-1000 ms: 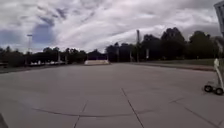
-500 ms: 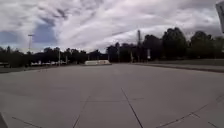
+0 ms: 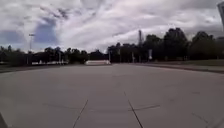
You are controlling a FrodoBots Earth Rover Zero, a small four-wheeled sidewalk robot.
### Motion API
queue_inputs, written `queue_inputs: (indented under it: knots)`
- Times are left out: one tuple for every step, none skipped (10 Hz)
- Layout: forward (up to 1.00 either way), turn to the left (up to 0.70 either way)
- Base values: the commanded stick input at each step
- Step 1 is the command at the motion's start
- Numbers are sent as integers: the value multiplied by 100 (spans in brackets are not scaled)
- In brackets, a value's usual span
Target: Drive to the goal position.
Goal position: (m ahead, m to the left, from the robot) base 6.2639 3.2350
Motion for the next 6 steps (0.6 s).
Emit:
queue_inputs:
  knots:
    - [70, 1]
    - [70, 1]
    - [70, 1]
    - [70, 1]
    - [70, 1]
    - [70, 1]
